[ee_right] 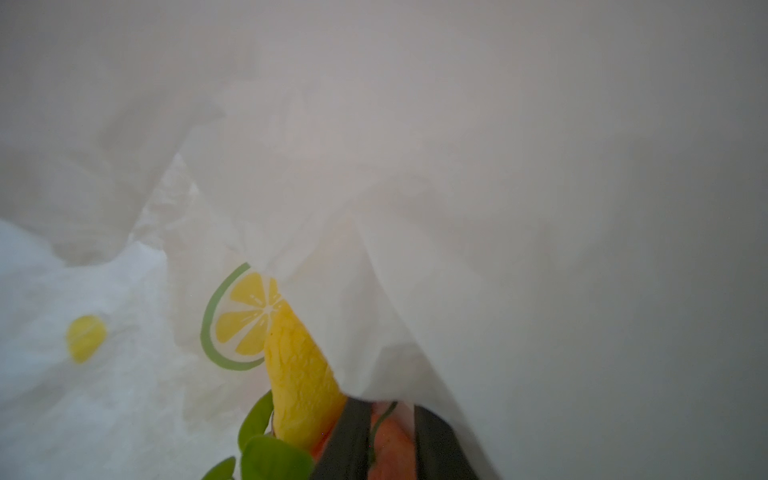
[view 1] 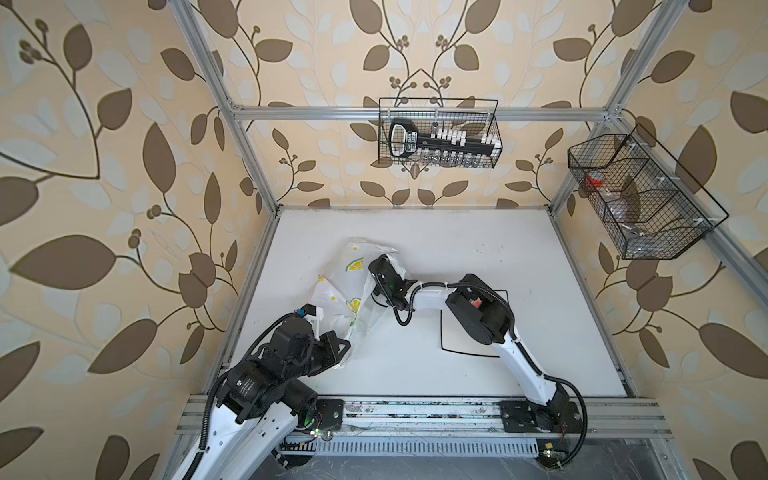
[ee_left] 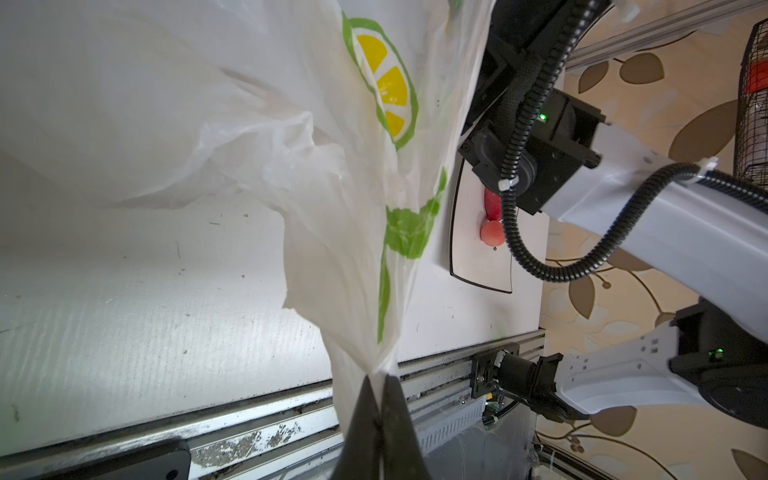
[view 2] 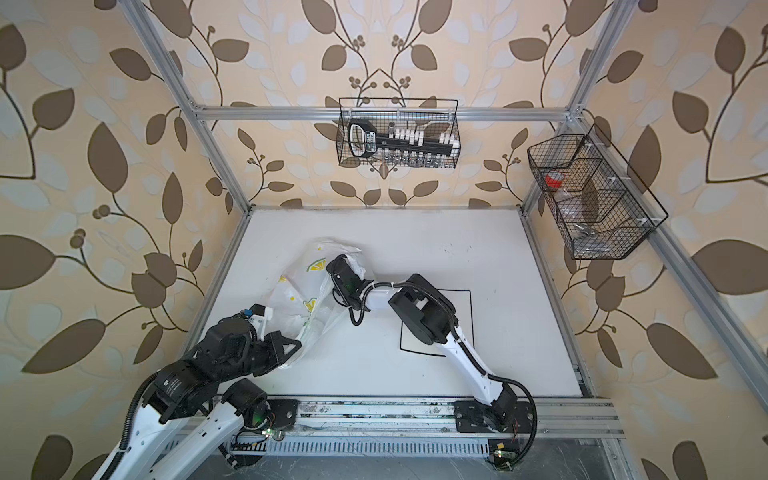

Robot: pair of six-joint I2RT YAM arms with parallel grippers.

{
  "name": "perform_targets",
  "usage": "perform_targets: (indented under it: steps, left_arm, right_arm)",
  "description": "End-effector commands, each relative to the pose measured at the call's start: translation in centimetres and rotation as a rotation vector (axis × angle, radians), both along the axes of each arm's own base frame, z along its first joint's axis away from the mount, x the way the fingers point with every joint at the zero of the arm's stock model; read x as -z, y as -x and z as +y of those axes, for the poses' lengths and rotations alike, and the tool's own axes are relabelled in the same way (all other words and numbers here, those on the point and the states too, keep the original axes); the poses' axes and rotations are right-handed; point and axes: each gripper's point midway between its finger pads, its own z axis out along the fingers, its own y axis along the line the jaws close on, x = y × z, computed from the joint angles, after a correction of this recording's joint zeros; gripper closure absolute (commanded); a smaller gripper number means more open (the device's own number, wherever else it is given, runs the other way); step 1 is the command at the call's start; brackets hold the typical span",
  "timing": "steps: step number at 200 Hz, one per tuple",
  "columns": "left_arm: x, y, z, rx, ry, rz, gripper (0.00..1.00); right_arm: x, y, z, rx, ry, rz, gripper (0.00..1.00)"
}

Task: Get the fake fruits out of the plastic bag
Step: 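Lower the right gripper into the bag toward the fruit pile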

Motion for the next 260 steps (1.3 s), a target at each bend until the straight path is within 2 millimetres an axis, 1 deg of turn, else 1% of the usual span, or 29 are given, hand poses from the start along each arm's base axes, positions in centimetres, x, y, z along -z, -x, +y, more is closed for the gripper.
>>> perform_targets:
  steps: [1,23,38,64,88,108,133,156,178,201,220,239,260]
  left_arm:
    - [-1.3,0.7,-0.3,0.045,0.013,-0.029,1.0]
    - [-1.1,0.7,-0.2,0.041,0.008,-0.027,1.0]
    - [-1.1,0.7,-0.1,0.04,0.007,-0.03,1.0]
    - [-1.1,0.8,-0.1,0.043,0.01,-0.028,1.0]
    - [-1.3,0.8,-0.1,0.04,0.013,-0.037,1.0]
    - [-1.4,0.8,0.0,0.037,0.012,-0.04,1.0]
    - [-1.5,0.8,0.0,0.034,0.016,-0.043,1.0]
    - [-1.9,0.9,-0.1,0.036,0.023,-0.053,1.0]
    - [-2.1,1.0,0.1,0.035,0.023,-0.055,1.0]
    - [-2.0,1.1,0.3,0.027,0.017,-0.055,1.0]
    - [-1.9,1.1,0.4,0.019,0.015,-0.056,1.0]
    - [-1.8,1.1,0.6,0.01,0.01,-0.053,1.0]
    - [-1.6,0.9,0.9,-0.007,-0.001,-0.052,1.0]
  right_arm:
    - [0.1,-0.9,0.1,0.038,-0.072,0.033,0.86]
    - [-0.7,-1.0,0.0,0.028,-0.074,0.009,0.92]
    - [-0.9,-1.1,0.0,0.021,-0.08,0.003,0.93]
    - [-1.1,-1.1,0.8,-0.006,-0.099,0.006,0.85]
    - [-1.2,-0.2,1.9,-0.044,-0.11,0.01,0.75]
    - [-0.8,0.5,2.1,-0.064,-0.078,0.016,0.68]
    - [0.5,0.8,2.0,-0.066,-0.065,0.039,0.66]
    - [1.6,0.7,2.5,-0.072,-0.066,0.053,0.66]
    - [1.9,0.2,2.9,-0.073,-0.071,0.052,0.71]
    - [1.6,0.0,2.8,-0.063,-0.074,0.042,0.83]
    - [0.8,0.0,2.4,-0.057,-0.076,0.02,0.91]
    - [-0.1,0.2,1.8,-0.052,-0.088,0.003,0.97]
    - [-1.1,0.3,1.0,-0.05,-0.108,-0.016,0.99]
